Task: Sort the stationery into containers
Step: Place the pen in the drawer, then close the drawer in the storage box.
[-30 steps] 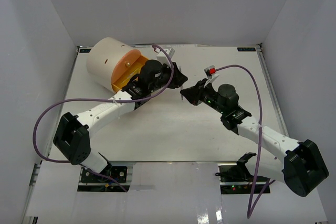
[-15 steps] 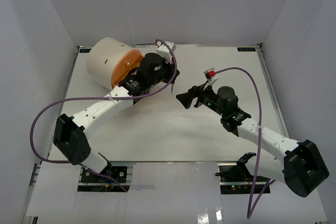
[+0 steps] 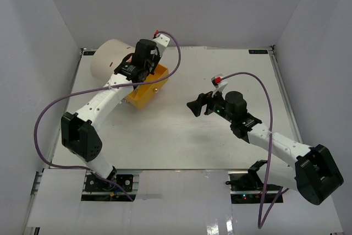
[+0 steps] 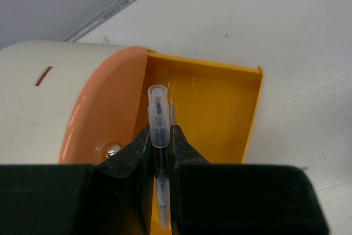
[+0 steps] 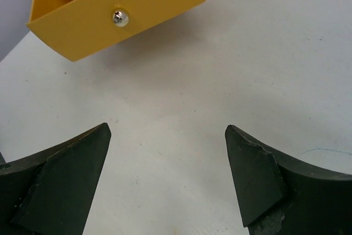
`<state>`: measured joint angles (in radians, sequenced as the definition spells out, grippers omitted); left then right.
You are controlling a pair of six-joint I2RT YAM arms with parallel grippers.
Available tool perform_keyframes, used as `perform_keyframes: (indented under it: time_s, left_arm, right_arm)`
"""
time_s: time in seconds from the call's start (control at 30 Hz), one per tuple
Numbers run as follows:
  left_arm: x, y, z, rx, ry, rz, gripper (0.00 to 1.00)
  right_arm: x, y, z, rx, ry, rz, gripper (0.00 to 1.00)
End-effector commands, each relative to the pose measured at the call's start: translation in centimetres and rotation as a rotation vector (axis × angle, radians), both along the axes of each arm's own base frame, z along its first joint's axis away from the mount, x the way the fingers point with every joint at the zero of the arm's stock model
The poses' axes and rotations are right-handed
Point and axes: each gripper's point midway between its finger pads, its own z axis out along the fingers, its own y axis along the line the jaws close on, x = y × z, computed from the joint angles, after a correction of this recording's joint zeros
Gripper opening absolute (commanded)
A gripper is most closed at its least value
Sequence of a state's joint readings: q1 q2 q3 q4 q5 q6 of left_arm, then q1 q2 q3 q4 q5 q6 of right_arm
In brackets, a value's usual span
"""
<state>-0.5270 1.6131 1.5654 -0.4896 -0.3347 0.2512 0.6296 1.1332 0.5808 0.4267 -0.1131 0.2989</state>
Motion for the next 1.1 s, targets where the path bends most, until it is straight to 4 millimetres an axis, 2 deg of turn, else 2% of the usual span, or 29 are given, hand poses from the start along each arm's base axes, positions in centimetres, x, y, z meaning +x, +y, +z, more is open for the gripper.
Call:
perform_keyframes:
  time_s: [0.0, 0.07, 0.1, 0.13, 0.17, 0.2, 0.27, 0.3, 0.33, 0.4, 0.43, 0.53, 0.57, 0.6, 0.73, 0.77, 0.8, 0.9, 1.0, 1.07]
  left_arm:
    - [-0.3, 1.8, -2.7, 0.136, 0.073, 0.004, 0.09]
    - [-0.1, 2.0, -3.4, 0.141, 0.082, 0.01, 0.16]
    - [-0.1, 2.1, -3.8, 0.147, 0.09, 0.012, 0.26]
    - [-0.1, 2.2, -4.3, 0.156, 0.099, 0.016, 0.3]
    - [-0.1, 2.3, -4.4, 0.159, 0.098, 0.024, 0.34]
    - [-0.1, 2.5, -4.5, 0.161, 0.099, 0.031, 0.43]
    - [-0.1, 2.5, -4.0, 0.152, 0.089, 0.036, 0.52]
    - [-0.1, 2.4, -3.5, 0.141, 0.08, 0.031, 0.55]
    - [0.0, 2.2, -3.0, 0.121, 0.065, 0.03, 0.63]
    - [0.0, 2.2, -1.2, 0.084, 0.021, 0.028, 0.71]
    - [0.0, 2.3, 0.3, 0.046, -0.014, 0.036, 0.78]
    - [0.1, 2.6, 3.5, -0.073, -0.099, 0.062, 0.88]
    - [0.3, 3.3, 4.4, -0.106, -0.128, 0.086, 0.94]
    - [0.0, 4.1, 6.4, -0.157, -0.194, 0.107, 0.96]
    - [-0.1, 8.1, 9.4, -0.307, -0.315, 0.219, 0.98]
    - [0.2, 9.7, 9.8, -0.35, -0.333, 0.26, 0.98]
    - [0.1, 10.7, 9.6, -0.366, -0.341, 0.283, 0.98]
    - [0.7, 13.5, 9.6, -0.459, -0.355, 0.339, 0.98]
    - [1.5, 15.2, 8.4, -0.525, -0.338, 0.345, 0.98]
    - [2.2, 16.1, 6.8, -0.538, -0.305, 0.364, 0.98]
  right_arm:
    - [0.4, 0.7, 0.7, -0.021, -0.048, 0.032, 0.91]
    - [0.4, 1.0, 0.6, -0.034, -0.059, 0.05, 0.91]
    - [0.5, 1.1, 0.5, -0.04, -0.062, 0.056, 0.91]
    - [0.7, 1.3, 0.5, -0.046, -0.064, 0.06, 0.91]
    - [0.8, 1.4, 0.5, -0.053, -0.072, 0.068, 0.91]
    - [0.8, 1.7, 0.3, -0.06, -0.072, 0.079, 0.91]
    - [1.0, 2.2, 0.7, -0.068, -0.099, 0.099, 0.91]
    - [1.0, 2.7, 0.4, -0.076, -0.1, 0.113, 0.91]
    - [1.2, 3.0, 0.8, -0.076, -0.113, 0.125, 0.91]
    - [1.3, 3.9, 0.4, -0.094, -0.129, 0.152, 0.91]
    - [1.3, 4.3, 0.8, -0.09, -0.144, 0.168, 0.92]
    - [1.5, 5.9, 0.7, -0.112, -0.18, 0.207, 0.93]
    - [1.8, 6.5, 1.6, -0.107, -0.2, 0.212, 0.93]
    - [1.8, 7.3, 1.0, -0.124, -0.2, 0.23, 0.93]
    - [2.4, 9.6, 1.6, -0.123, -0.238, 0.267, 0.93]
    - [2.6, 10.3, 0.9, -0.13, -0.232, 0.276, 0.93]
    - [3.0, 10.9, 1.7, -0.12, -0.249, 0.279, 0.93]
    - [3.6, 12.7, 1.9, -0.112, -0.252, 0.3, 0.93]
    - [4.0, 14.1, 1.4, -0.118, -0.248, 0.316, 0.93]
    - [4.7, 14.9, 2.3, -0.105, -0.264, 0.311, 0.93]
